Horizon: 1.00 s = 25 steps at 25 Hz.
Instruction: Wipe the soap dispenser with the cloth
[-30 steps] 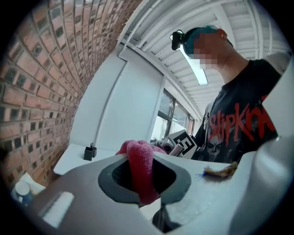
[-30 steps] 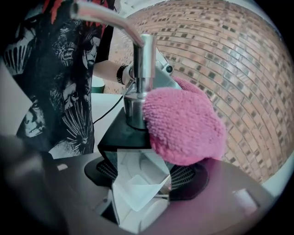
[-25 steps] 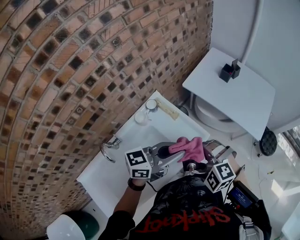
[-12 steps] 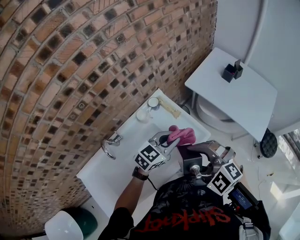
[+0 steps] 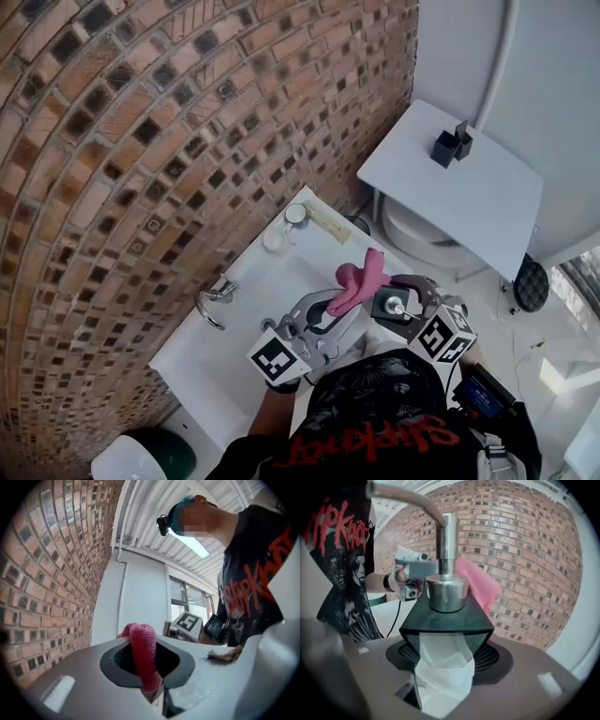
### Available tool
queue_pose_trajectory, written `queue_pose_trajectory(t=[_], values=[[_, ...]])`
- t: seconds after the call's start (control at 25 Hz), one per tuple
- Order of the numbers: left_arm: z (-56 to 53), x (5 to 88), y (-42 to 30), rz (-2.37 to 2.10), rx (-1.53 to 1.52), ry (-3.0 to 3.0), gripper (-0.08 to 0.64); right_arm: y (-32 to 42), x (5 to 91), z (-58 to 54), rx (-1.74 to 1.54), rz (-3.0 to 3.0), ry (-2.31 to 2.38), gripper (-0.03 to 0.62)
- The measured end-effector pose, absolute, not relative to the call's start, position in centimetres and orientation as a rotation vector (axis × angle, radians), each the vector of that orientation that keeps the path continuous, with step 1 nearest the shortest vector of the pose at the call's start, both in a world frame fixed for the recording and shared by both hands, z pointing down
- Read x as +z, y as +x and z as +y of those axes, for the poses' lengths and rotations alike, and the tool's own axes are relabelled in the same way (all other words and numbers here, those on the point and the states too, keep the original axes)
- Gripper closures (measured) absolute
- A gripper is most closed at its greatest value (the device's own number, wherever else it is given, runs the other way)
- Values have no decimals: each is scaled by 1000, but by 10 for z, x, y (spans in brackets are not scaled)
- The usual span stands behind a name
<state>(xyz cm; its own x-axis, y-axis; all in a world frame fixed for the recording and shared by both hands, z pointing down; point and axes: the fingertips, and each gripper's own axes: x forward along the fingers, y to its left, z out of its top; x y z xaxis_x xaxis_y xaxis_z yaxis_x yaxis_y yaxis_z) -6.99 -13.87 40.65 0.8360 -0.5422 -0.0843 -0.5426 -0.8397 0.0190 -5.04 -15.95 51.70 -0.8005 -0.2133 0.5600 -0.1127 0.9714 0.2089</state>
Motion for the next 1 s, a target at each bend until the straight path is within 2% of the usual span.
queue_pose_trajectory(t=[0.24, 0.6, 0.8, 1.0], values=[[-122, 412, -48, 850, 156, -3102, 515, -50, 525, -160, -157, -2515, 236, 287], [-136, 439, -63, 974, 725, -3270, 515, -45, 512, -157, -201, -2549, 222, 287], [-149, 496, -63, 1154, 481, -3323, 515, -37, 494, -161, -236, -2577, 258, 287], [-159, 553, -67, 1250, -110, -3214, 515, -31, 492, -165, -198, -2574, 322, 287]])
